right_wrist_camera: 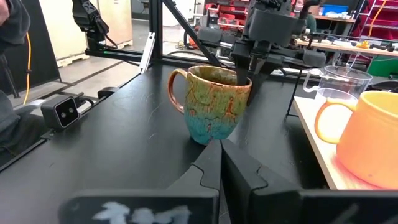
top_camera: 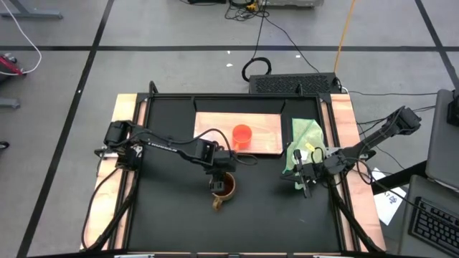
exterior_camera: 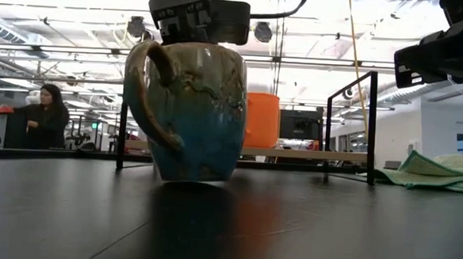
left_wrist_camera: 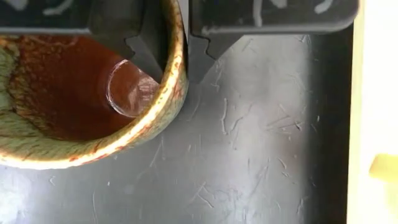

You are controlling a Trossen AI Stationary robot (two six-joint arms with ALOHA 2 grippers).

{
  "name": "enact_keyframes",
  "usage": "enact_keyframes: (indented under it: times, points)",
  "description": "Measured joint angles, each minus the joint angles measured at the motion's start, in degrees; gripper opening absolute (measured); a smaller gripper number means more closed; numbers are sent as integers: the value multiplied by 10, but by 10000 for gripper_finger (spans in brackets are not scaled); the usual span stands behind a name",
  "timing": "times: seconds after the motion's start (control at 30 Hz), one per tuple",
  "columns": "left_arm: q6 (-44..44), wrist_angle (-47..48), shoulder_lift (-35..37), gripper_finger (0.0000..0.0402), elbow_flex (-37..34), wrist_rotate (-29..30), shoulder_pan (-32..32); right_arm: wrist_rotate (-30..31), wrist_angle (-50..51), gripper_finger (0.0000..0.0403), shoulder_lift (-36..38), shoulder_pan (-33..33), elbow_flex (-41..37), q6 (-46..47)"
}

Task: Stack small to large cups/mugs on shelf
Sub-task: Put the brown mug on the shelf

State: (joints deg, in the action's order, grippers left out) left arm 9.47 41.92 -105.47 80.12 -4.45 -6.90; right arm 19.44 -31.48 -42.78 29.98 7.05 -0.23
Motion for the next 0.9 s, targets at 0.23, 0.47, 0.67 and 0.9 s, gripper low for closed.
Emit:
enact_keyframes:
  times: [0.23,0.47,0.67,0.9]
  points:
    - [-2,0,0,30,19,5,-12,0,0,0,0,0,0,0]
    - [-13,33,0,30,85,23,-24,0,-3,0,0,0,0,0]
    - [-13,80,1,30,158,27,-15,0,-6,0,0,0,0,0]
    - [-37,138,1,30,257,-15,46,0,-5,0,0,0,0,-3]
